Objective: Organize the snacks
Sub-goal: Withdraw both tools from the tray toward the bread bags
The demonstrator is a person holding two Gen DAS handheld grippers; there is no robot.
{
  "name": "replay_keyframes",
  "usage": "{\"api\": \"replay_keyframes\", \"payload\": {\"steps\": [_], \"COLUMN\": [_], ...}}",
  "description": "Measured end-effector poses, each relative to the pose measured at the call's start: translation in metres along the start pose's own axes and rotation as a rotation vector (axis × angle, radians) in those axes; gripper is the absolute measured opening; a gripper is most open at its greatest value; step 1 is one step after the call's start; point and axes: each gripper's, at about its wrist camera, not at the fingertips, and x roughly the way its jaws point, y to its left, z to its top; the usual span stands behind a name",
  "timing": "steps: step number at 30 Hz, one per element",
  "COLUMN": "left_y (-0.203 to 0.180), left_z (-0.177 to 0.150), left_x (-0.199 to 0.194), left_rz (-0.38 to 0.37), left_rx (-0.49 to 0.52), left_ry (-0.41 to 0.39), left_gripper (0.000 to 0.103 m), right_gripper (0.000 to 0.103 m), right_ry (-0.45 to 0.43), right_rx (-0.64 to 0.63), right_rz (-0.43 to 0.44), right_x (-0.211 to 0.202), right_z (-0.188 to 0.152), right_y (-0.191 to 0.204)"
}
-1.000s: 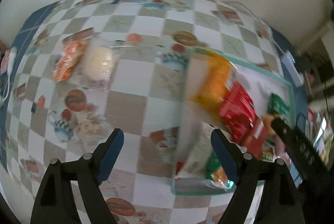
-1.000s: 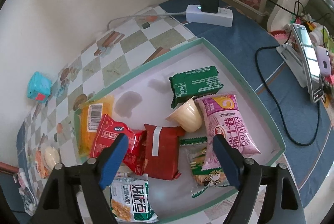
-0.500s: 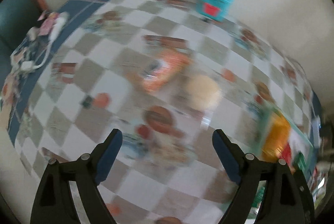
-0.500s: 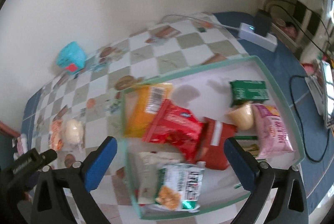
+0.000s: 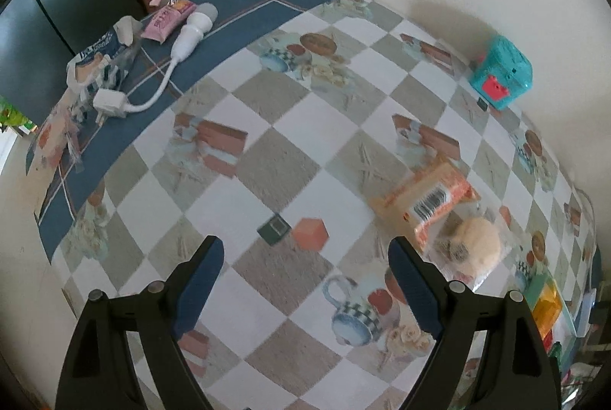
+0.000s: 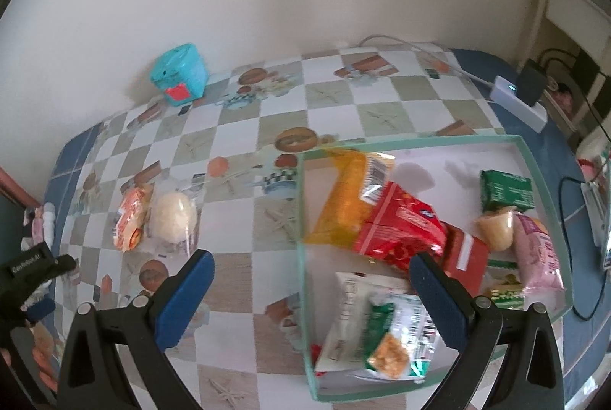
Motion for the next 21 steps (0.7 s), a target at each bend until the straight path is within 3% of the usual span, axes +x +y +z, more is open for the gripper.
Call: {"api": "replay_keyframes", "payload": {"steps": [9, 21], "left_y": [0.003, -0.042], "left_z": [0.025, 0.037], "left_x": [0.007, 0.028], "left_rz": [-0.089, -0.175], "left_rx": [0.009, 0.135], "left_ry": [-0.022, -0.037], "left_gripper": [0.088, 0.088], "right_gripper": [0.103, 0.103], "right_ry": [0.014, 0.048], "right_rx": [-0.064, -0.104], "right_rz": [0.048, 0.118], "right_x": [0.025, 0.07], "right_z": [0.013, 0.025], "right_y": [0.045, 0.092]}}
